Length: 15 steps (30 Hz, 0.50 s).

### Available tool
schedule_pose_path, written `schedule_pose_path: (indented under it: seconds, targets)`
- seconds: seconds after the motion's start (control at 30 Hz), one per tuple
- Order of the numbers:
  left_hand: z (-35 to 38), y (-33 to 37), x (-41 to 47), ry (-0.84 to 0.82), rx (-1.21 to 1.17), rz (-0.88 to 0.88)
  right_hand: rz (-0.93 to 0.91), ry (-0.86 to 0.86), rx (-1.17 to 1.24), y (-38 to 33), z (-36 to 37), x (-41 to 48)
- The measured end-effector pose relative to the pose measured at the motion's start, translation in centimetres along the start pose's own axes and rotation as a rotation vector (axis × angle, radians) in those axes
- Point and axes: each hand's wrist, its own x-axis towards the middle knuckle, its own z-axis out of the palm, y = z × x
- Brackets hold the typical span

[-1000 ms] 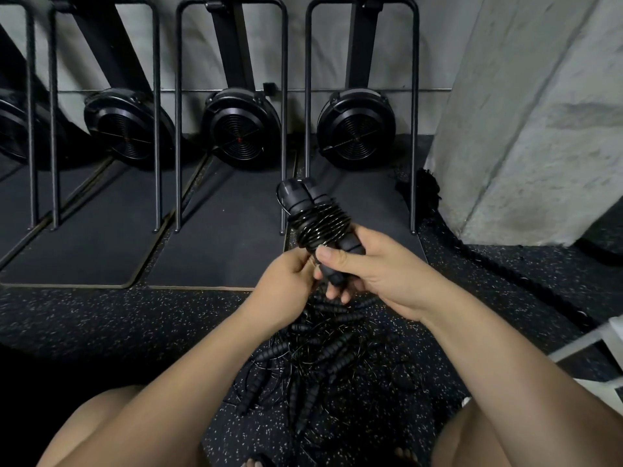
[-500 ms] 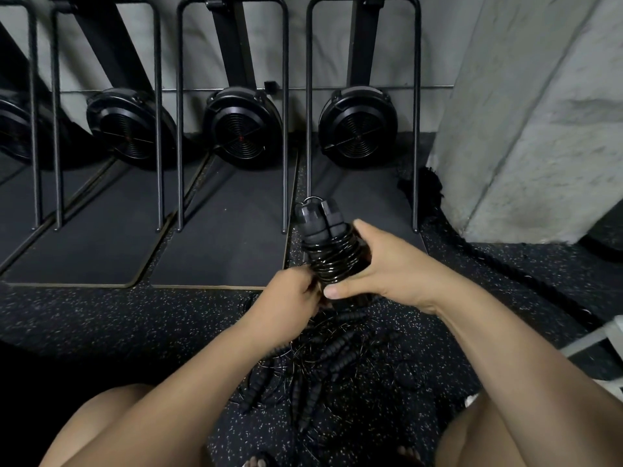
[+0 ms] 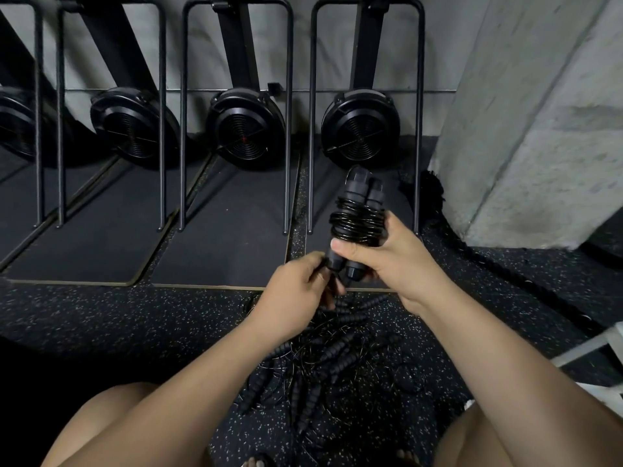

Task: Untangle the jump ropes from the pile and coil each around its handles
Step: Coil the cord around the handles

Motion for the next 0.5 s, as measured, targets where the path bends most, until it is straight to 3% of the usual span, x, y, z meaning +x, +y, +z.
schedule_pose_path:
  seconds: [0.27,0.5]
  targets:
    - [-0.29,0.31,0.14,-0.044,-0.247,-0.128,-0.097,0.114,-0.33,0.77,0.52,0.48]
    - [-0.6,0.24,0.36,-0.023,-0.367,-0.184,-0.128,0.073,-0.453,0.27,0.72,0.45]
